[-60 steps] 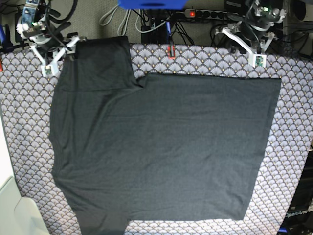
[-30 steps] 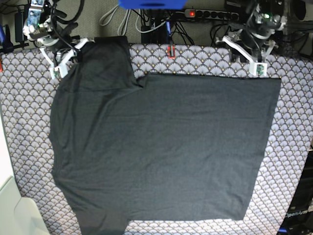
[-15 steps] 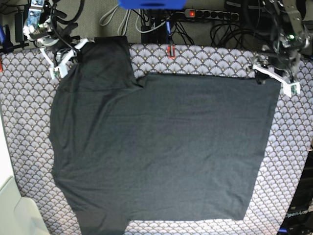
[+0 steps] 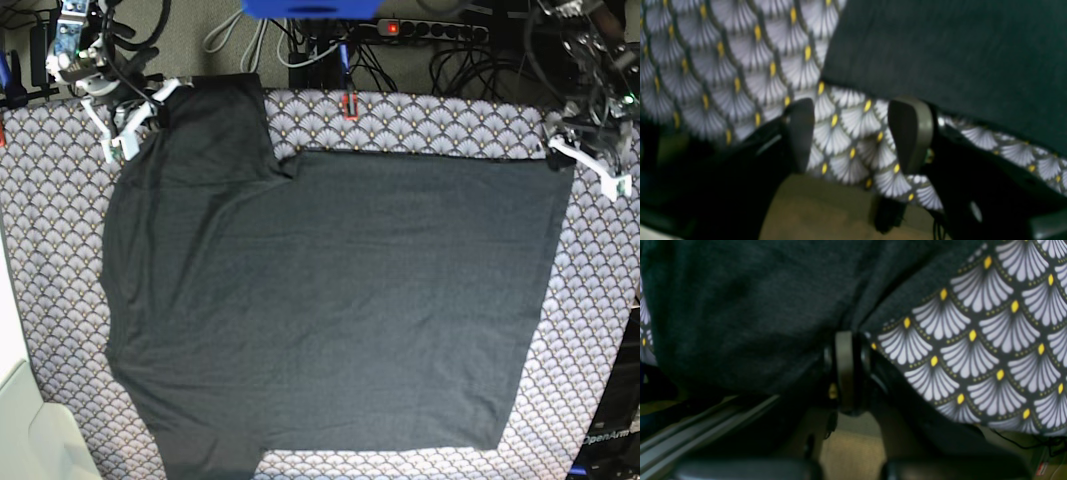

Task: Fold the T-shirt properly
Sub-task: 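Move the left gripper to the opposite shoulder corner and grasp it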

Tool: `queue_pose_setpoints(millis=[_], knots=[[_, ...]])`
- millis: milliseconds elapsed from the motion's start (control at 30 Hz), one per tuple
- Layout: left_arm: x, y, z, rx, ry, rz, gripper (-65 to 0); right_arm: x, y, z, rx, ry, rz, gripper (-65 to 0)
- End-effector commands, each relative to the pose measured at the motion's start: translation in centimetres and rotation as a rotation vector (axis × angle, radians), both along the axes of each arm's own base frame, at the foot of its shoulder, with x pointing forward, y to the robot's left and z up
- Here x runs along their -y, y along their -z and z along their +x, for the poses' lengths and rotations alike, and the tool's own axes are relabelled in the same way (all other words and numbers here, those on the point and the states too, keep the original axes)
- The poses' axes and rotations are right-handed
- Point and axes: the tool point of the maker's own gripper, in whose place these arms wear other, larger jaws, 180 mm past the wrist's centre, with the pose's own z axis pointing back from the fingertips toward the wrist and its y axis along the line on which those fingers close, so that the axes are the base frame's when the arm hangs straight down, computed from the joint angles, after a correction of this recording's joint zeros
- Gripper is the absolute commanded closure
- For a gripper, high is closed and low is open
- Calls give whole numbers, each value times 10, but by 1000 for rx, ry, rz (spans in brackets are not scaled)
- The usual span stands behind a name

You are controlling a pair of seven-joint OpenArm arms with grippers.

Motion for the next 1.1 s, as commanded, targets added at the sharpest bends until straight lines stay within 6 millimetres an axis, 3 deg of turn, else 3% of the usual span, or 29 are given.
queue_pose_setpoints(millis=[0, 367, 633, 900, 1067], knots=[[-5, -9, 6, 28, 11, 22, -371, 3, 6, -11, -55, -20, -25, 0], [-15, -28, 29, 122, 1, 53, -371, 3, 5, -5, -43, -21, -25, 0], [-29, -1, 31, 81, -40, 1, -371, 3, 5, -5, -43, -21, -25, 0], [-28, -7, 46, 125, -43, -8, -372, 3, 5, -5, -43, -21, -25, 0], [-12, 13, 46, 74, -3, -41, -372, 3, 5, -5, -43, -21, -25, 0]])
